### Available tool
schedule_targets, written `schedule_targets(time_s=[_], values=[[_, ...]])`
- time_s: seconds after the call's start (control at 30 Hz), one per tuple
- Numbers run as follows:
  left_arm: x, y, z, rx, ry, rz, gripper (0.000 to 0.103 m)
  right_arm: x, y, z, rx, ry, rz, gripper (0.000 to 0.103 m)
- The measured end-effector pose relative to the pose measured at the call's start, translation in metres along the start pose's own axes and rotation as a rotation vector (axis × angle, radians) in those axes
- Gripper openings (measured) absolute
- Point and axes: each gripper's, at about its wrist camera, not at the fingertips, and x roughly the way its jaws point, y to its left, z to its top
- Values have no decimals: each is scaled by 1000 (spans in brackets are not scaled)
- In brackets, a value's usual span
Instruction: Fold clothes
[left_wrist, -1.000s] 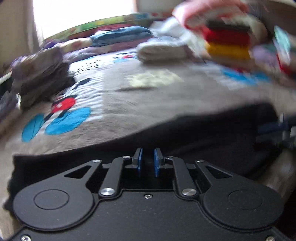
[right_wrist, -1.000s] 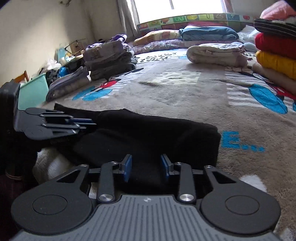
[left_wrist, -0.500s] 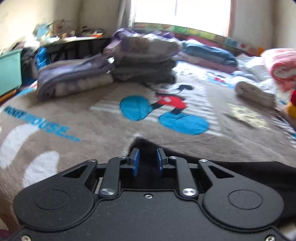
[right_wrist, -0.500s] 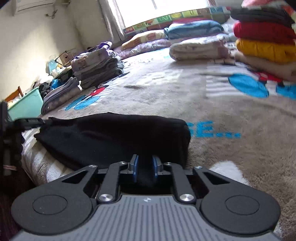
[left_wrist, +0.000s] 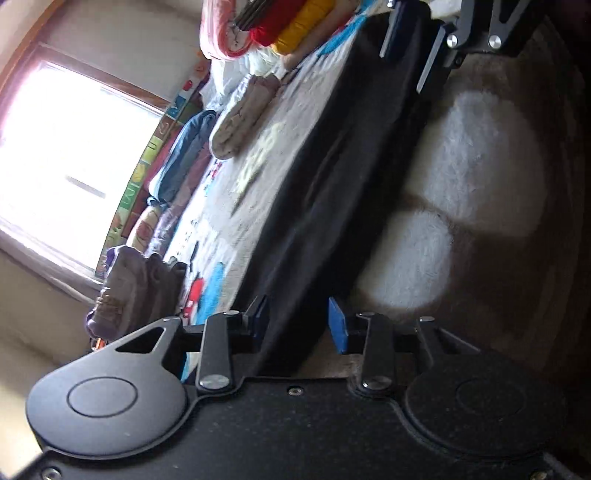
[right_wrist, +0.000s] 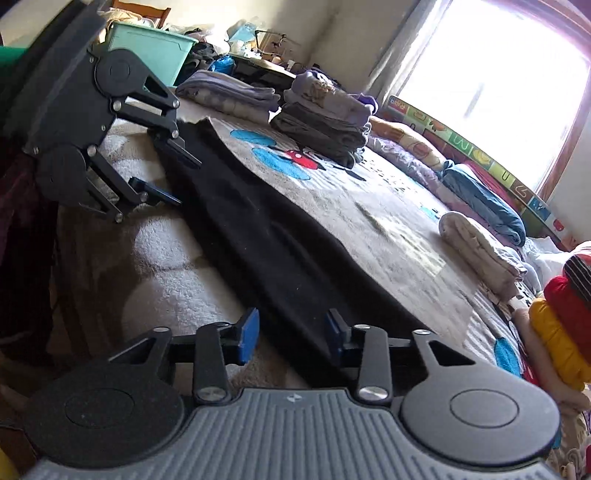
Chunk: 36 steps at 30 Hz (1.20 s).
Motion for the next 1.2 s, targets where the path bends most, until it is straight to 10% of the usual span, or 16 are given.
schedule_targets(time_s=[0.53, 0.7, 1.2], values=[[9, -1, -8, 108, 14, -2, 28, 10, -8, -10, -13, 87, -54, 32], [8, 0, -9, 96, 2, 10, 3, 11, -11, -11, 6, 89, -27, 14], [-6, 8, -14, 23, 13, -62, 6, 2, -10, -18, 9, 100, -1, 6]])
